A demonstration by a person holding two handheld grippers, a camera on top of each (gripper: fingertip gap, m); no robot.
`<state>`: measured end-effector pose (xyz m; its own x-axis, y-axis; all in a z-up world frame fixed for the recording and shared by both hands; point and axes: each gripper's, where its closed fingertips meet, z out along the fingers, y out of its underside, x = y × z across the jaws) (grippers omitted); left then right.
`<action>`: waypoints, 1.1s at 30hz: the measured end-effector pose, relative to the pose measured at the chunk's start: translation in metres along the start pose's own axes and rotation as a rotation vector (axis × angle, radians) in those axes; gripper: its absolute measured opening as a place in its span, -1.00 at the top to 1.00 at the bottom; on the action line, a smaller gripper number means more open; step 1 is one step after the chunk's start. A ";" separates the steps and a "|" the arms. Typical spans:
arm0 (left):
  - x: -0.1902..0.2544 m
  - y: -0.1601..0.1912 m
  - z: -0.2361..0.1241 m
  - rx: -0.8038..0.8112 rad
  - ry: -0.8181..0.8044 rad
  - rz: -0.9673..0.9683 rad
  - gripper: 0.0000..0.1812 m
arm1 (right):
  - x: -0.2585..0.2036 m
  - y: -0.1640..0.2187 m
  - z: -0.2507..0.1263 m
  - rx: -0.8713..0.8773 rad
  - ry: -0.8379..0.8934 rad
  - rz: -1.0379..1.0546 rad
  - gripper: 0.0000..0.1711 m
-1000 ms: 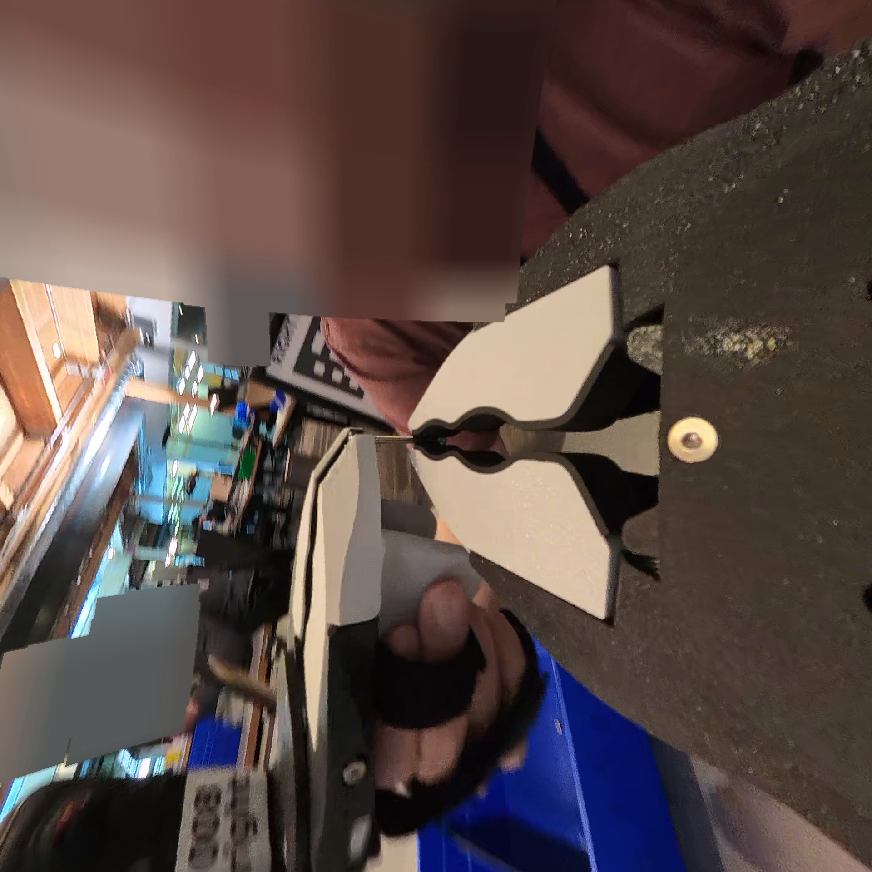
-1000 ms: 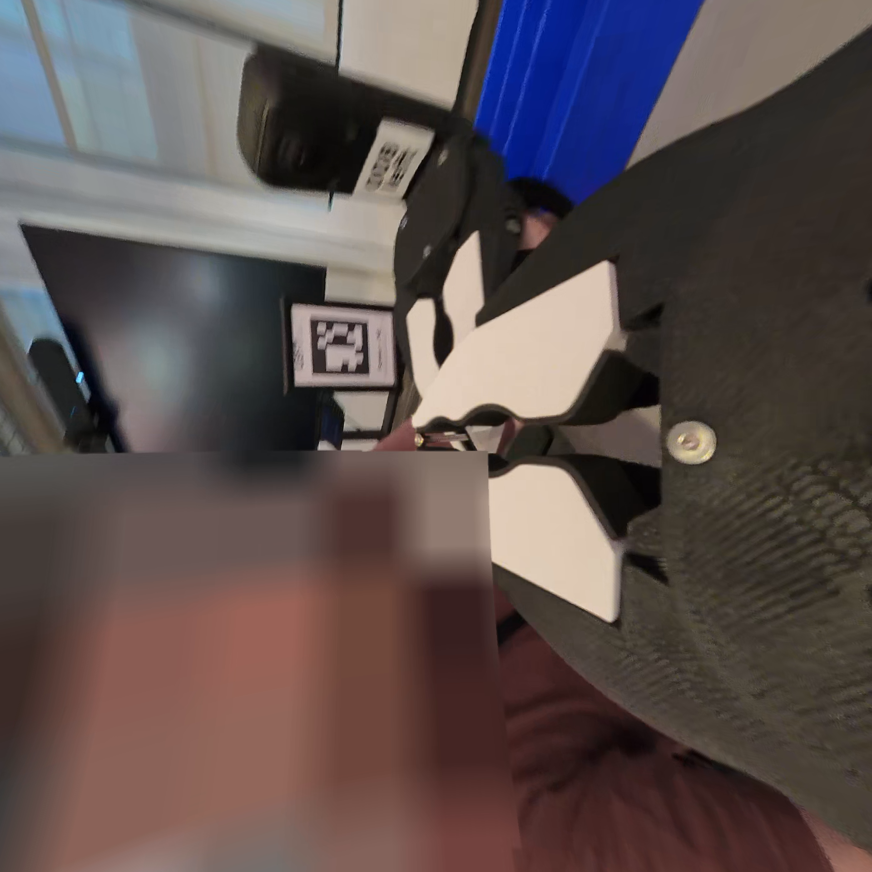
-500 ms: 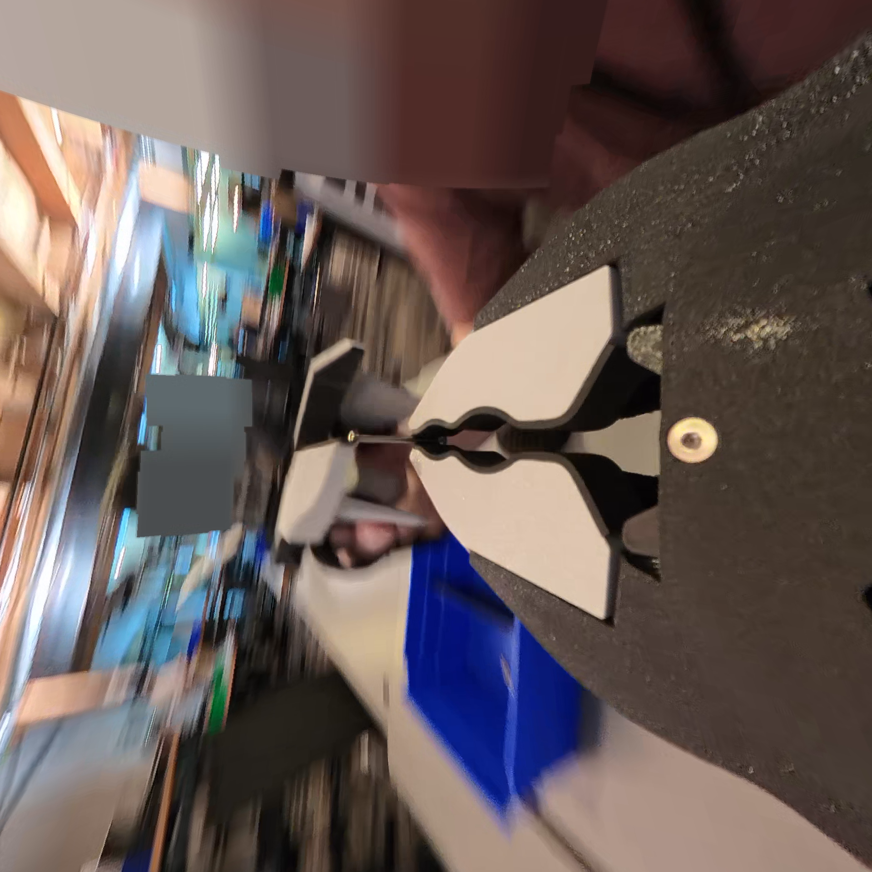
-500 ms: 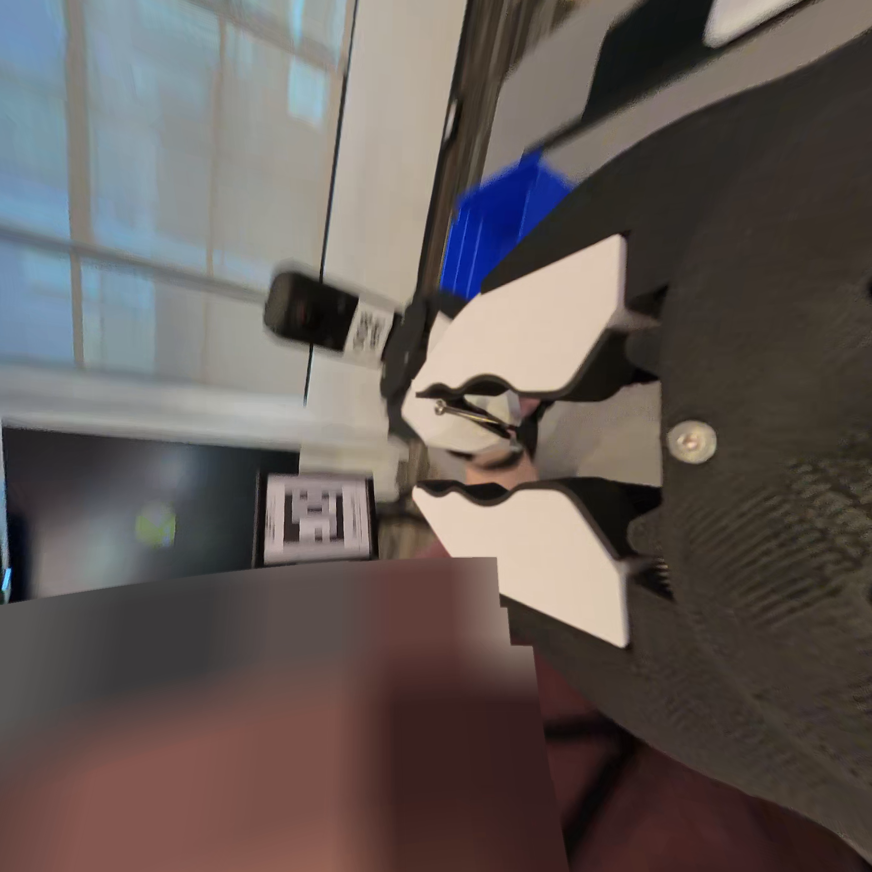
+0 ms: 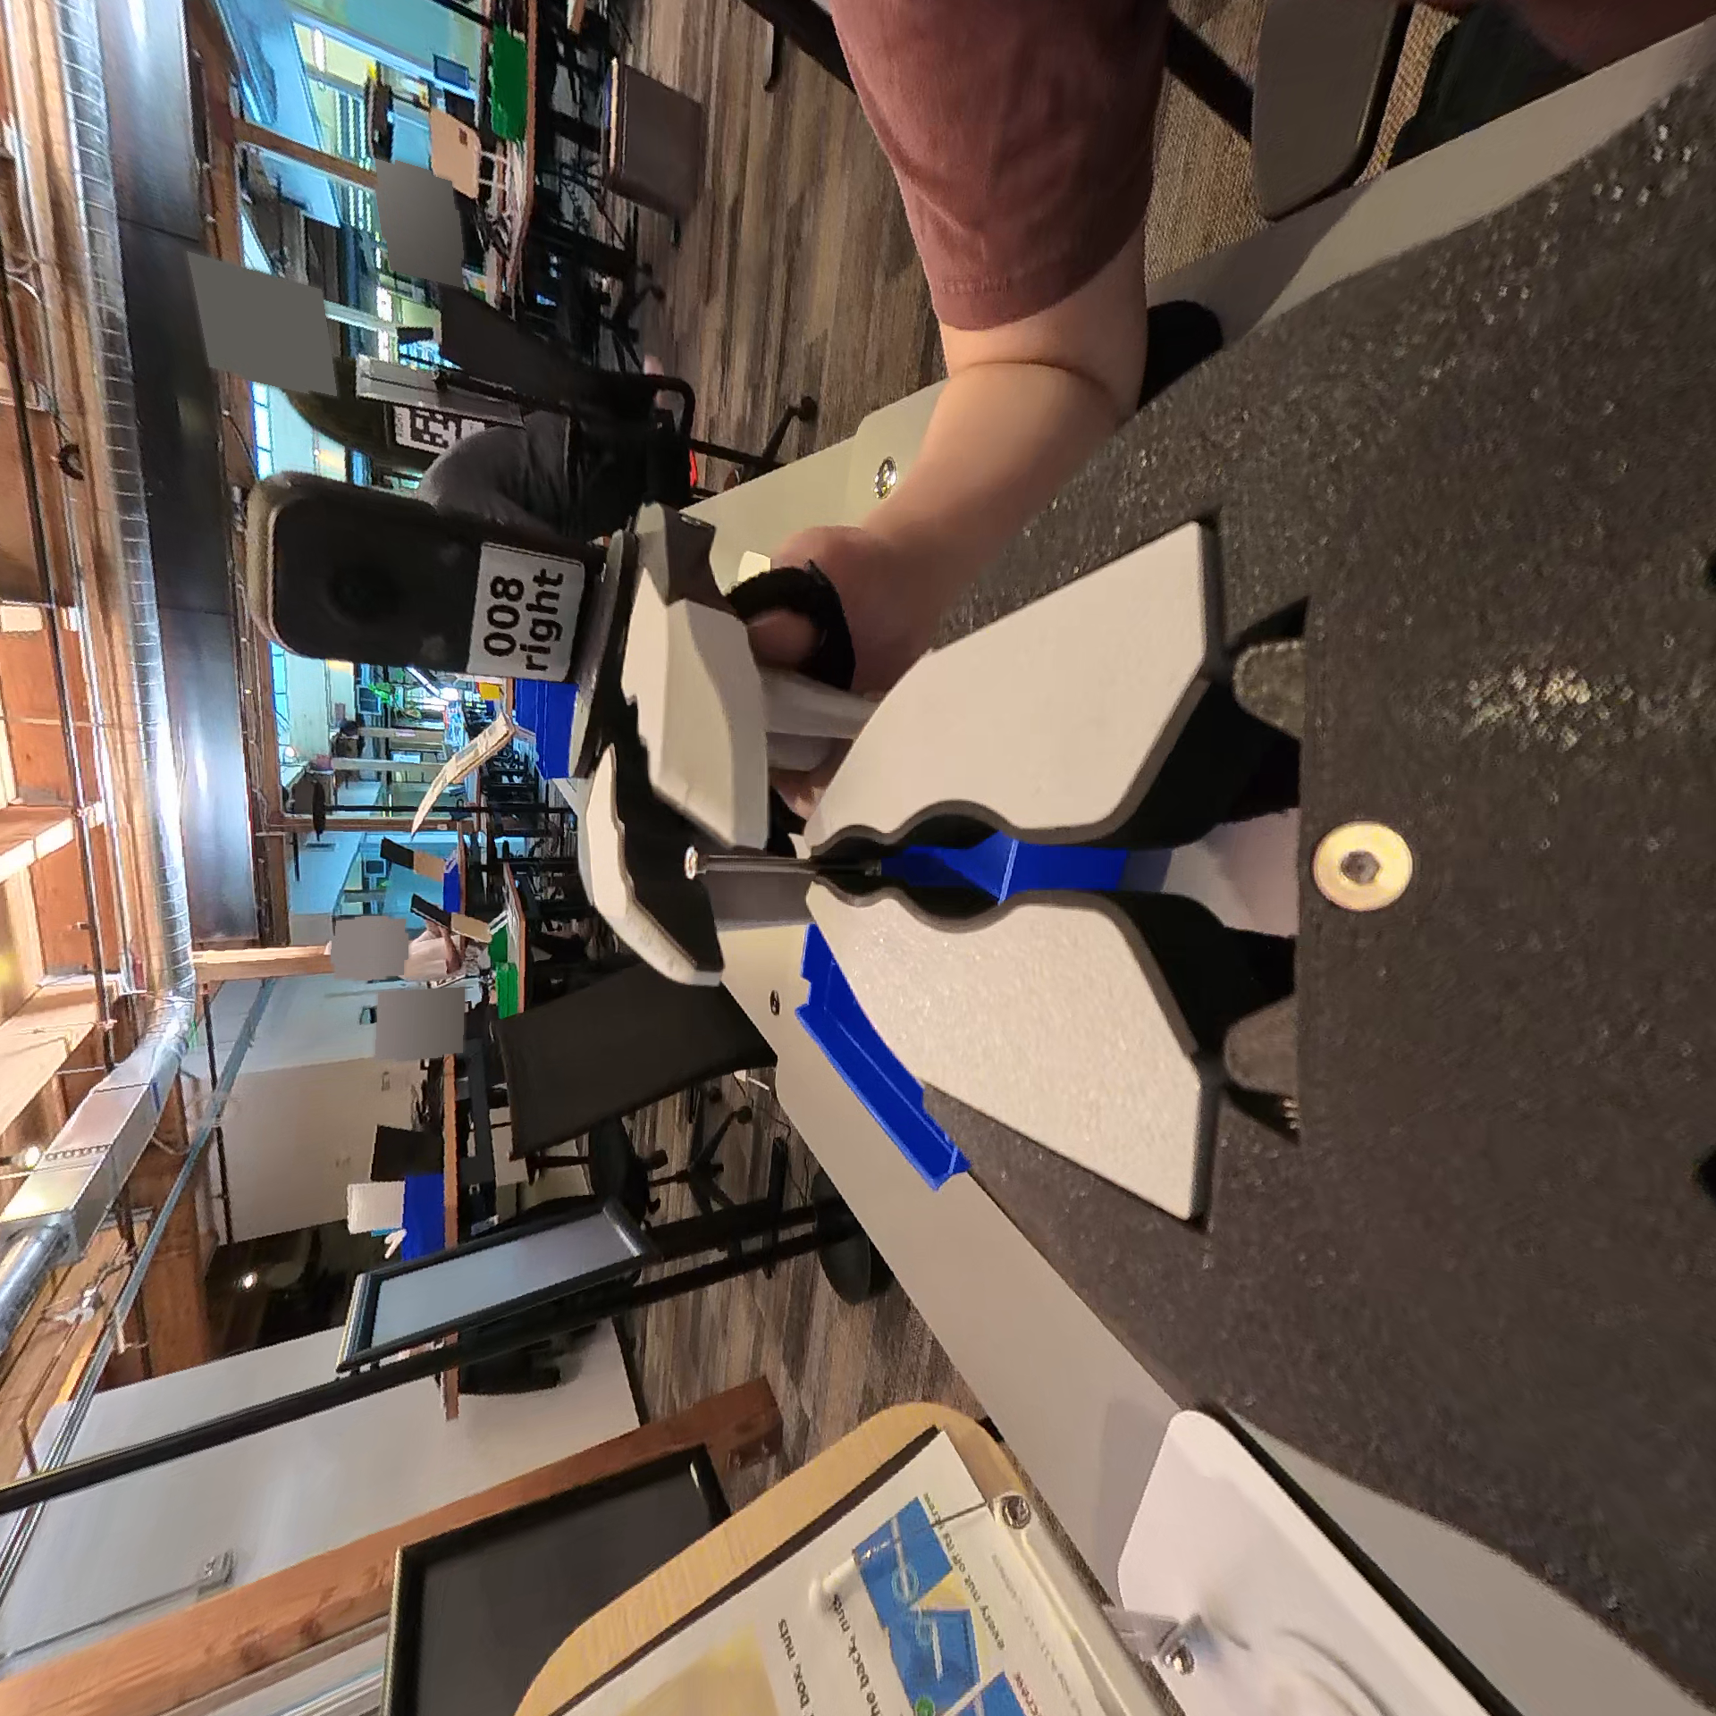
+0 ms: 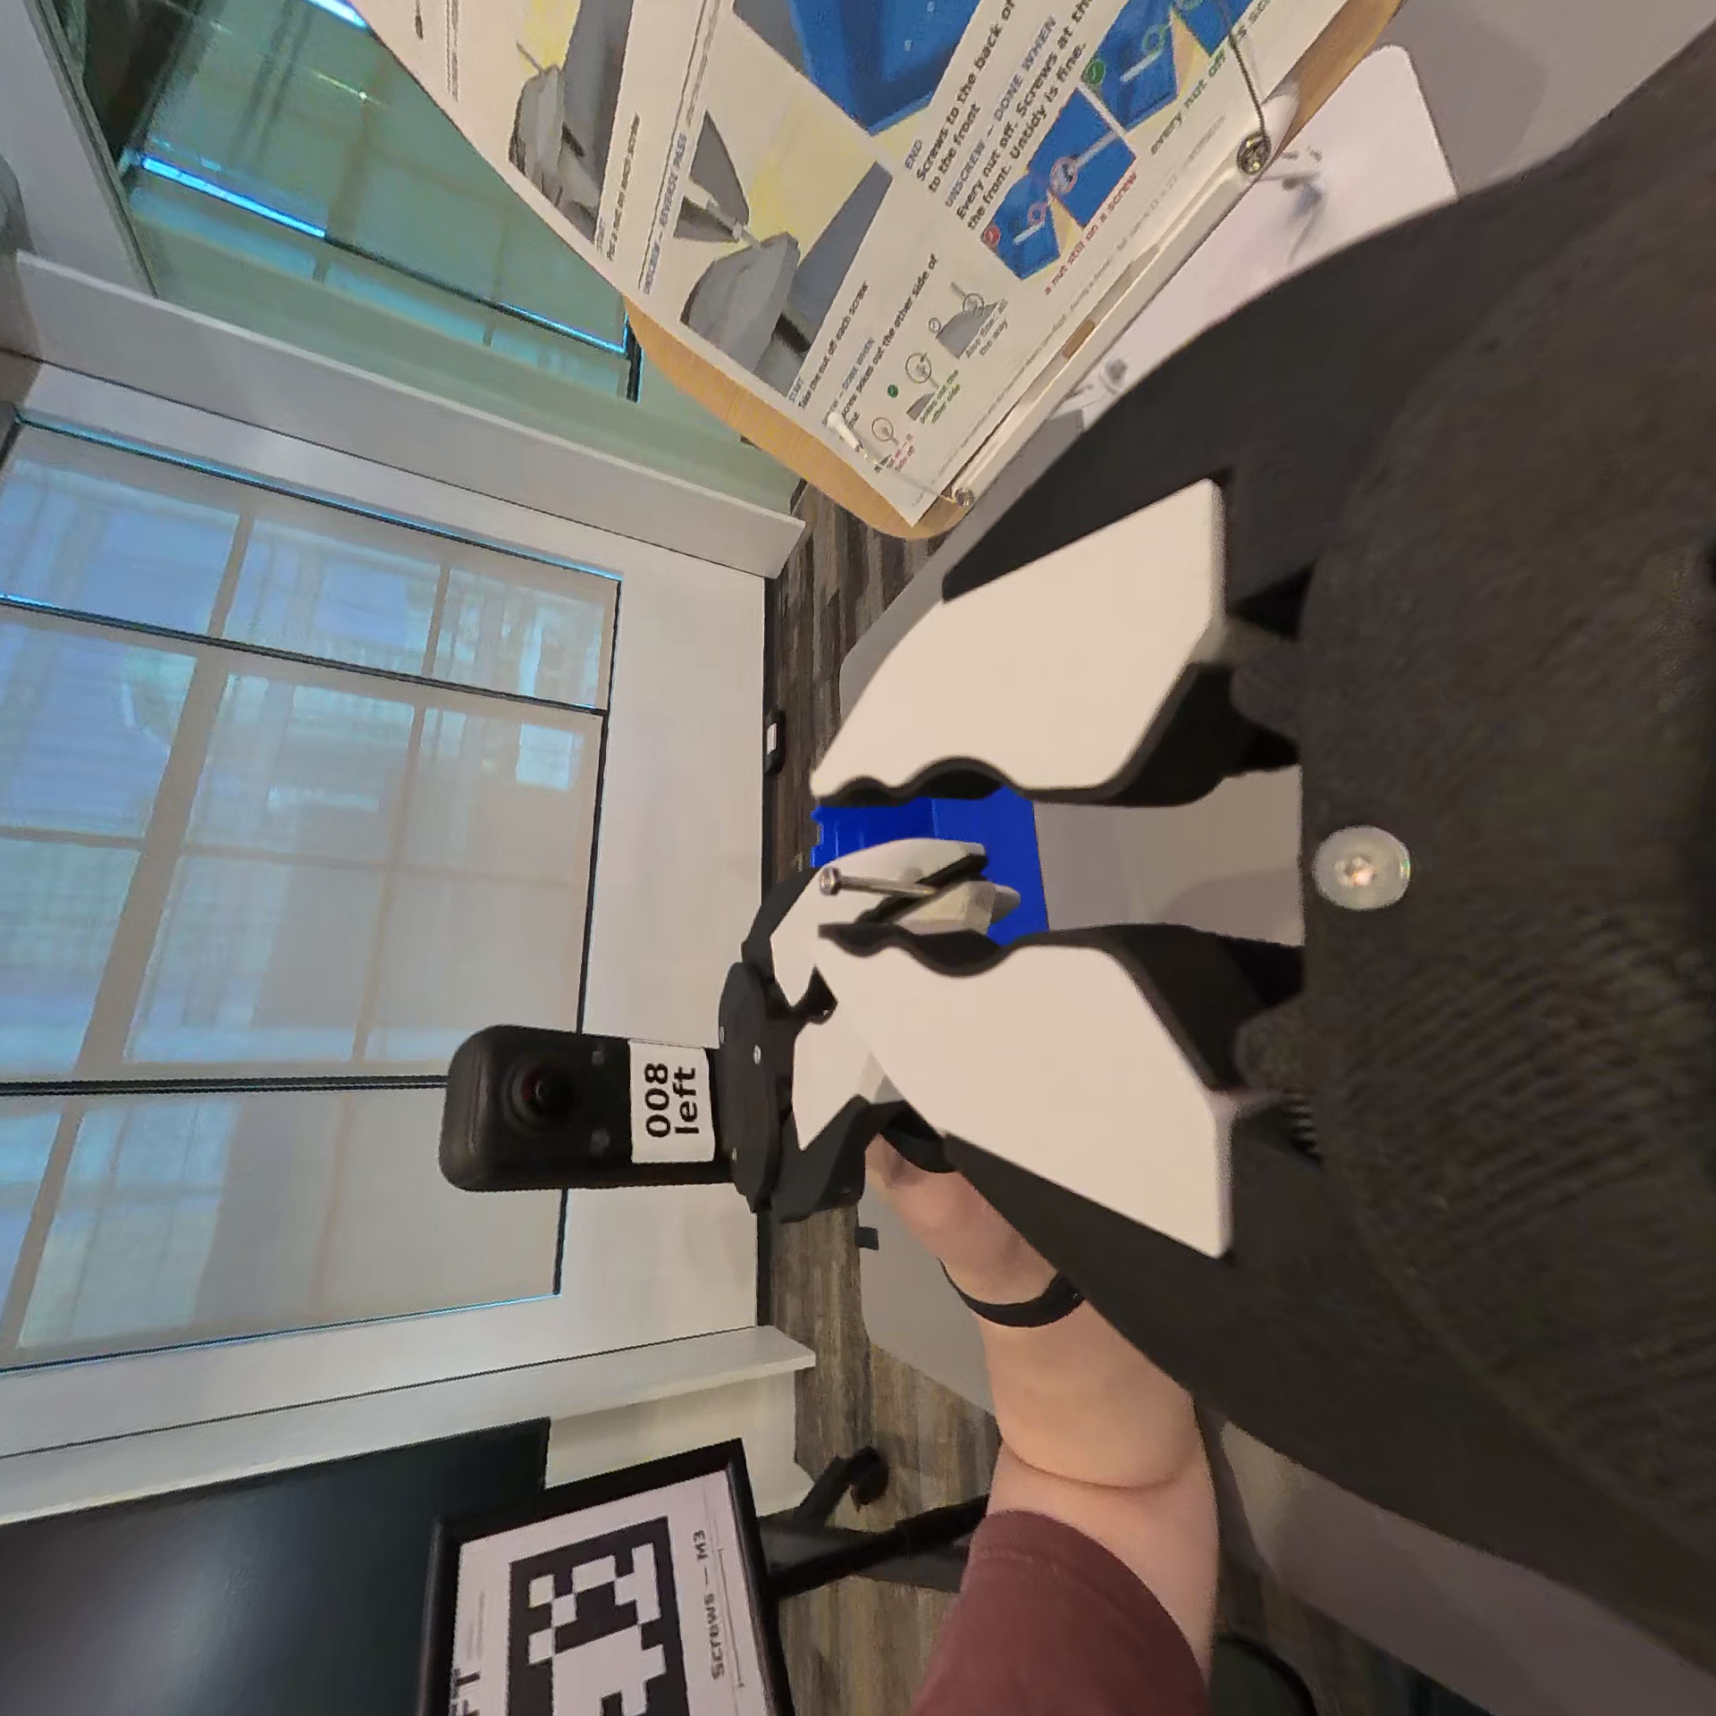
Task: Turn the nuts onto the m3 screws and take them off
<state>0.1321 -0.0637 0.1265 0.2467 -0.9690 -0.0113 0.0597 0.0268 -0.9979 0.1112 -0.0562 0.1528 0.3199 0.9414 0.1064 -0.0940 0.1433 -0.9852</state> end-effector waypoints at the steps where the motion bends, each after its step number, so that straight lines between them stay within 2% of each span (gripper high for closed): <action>1: -0.001 0.000 0.000 0.000 -0.005 -0.002 0.97 | 0.001 0.000 -0.001 0.001 -0.001 0.013 0.75; 6: -0.002 0.001 0.000 -0.003 -0.011 0.000 0.97 | -0.002 -0.002 -0.003 0.014 -0.040 0.044 0.92; 12: 0.003 0.002 0.001 -0.014 0.041 -0.018 0.98 | -0.005 -0.001 -0.006 -0.009 -0.108 0.059 0.93; 14: 0.018 -0.001 0.001 0.001 0.156 -0.056 0.98 | -0.015 -0.005 -0.011 0.011 -0.245 0.135 0.94; 20: 0.083 0.002 -0.003 -0.055 0.634 -0.251 0.98 | -0.064 -0.012 -0.048 0.090 -0.884 0.364 0.93; 25: 0.120 0.008 -0.009 -0.087 0.928 -0.391 0.98 | -0.093 -0.011 -0.066 0.159 -1.188 0.425 0.94; 28: 0.129 0.010 -0.010 -0.086 0.981 -0.379 0.98 | -0.098 -0.012 -0.066 0.177 -1.224 0.445 0.93; 33: 0.122 0.007 -0.010 -0.074 0.935 -0.358 0.98 | -0.090 -0.017 -0.066 0.194 -1.151 0.401 0.93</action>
<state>0.1530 -0.1845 0.1173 -0.6353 -0.7215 0.2754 -0.0861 -0.2882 -0.9537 0.1464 -0.1635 0.1513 -0.7708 0.6354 -0.0457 -0.1642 -0.2675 -0.9495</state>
